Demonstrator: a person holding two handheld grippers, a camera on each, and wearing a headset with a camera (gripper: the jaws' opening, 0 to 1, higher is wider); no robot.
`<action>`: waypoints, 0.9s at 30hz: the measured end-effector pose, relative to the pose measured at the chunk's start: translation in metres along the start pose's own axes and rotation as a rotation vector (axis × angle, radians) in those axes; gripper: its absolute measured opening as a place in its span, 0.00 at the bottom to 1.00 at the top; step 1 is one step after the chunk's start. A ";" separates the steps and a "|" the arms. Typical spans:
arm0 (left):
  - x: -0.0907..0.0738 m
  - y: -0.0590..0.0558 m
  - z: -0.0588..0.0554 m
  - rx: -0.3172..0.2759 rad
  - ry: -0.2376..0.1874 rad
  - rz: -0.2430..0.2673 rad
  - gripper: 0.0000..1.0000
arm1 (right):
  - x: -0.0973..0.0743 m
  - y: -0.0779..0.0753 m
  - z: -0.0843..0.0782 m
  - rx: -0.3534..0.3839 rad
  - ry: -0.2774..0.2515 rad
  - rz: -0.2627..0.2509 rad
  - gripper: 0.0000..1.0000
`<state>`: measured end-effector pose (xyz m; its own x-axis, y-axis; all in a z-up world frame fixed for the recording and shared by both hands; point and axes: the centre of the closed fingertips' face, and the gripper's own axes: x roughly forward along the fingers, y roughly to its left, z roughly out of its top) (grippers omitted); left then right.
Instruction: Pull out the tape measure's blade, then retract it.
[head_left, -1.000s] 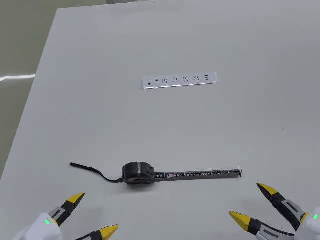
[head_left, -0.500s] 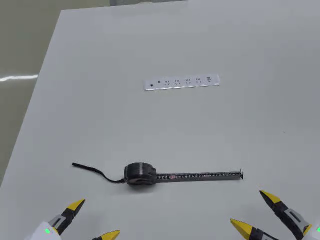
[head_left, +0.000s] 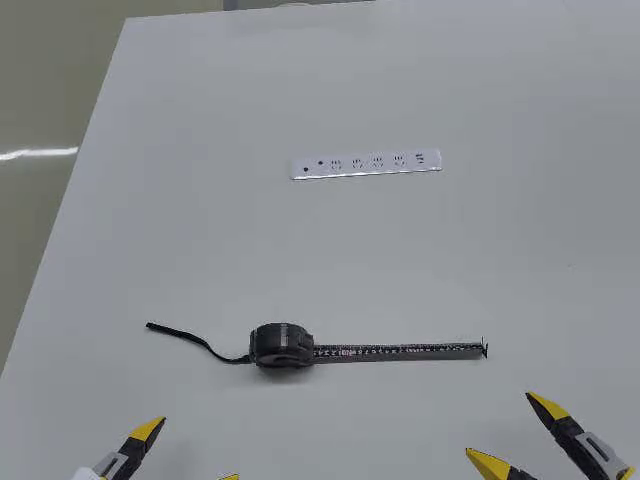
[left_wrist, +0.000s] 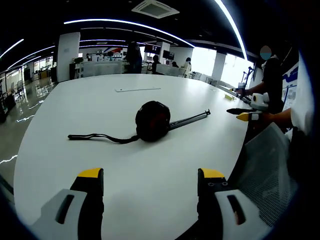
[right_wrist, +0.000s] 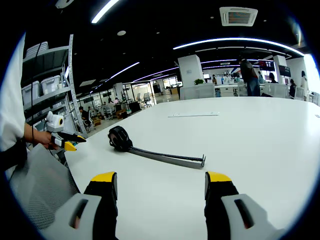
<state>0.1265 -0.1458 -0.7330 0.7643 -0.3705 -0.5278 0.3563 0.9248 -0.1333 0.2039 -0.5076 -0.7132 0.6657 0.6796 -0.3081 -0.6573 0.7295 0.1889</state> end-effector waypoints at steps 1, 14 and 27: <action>-0.001 0.001 0.000 -0.003 -0.003 0.003 0.75 | 0.000 0.000 0.000 0.002 -0.001 -0.001 0.72; 0.000 0.001 -0.001 -0.006 0.004 0.002 0.75 | -0.002 -0.002 -0.002 0.002 -0.002 -0.001 0.72; 0.003 0.002 -0.001 0.002 0.016 0.012 0.75 | 0.002 0.000 -0.001 0.006 -0.004 0.004 0.73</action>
<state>0.1294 -0.1447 -0.7361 0.7598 -0.3584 -0.5425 0.3484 0.9289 -0.1257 0.2047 -0.5063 -0.7145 0.6646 0.6828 -0.3036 -0.6578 0.7273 0.1957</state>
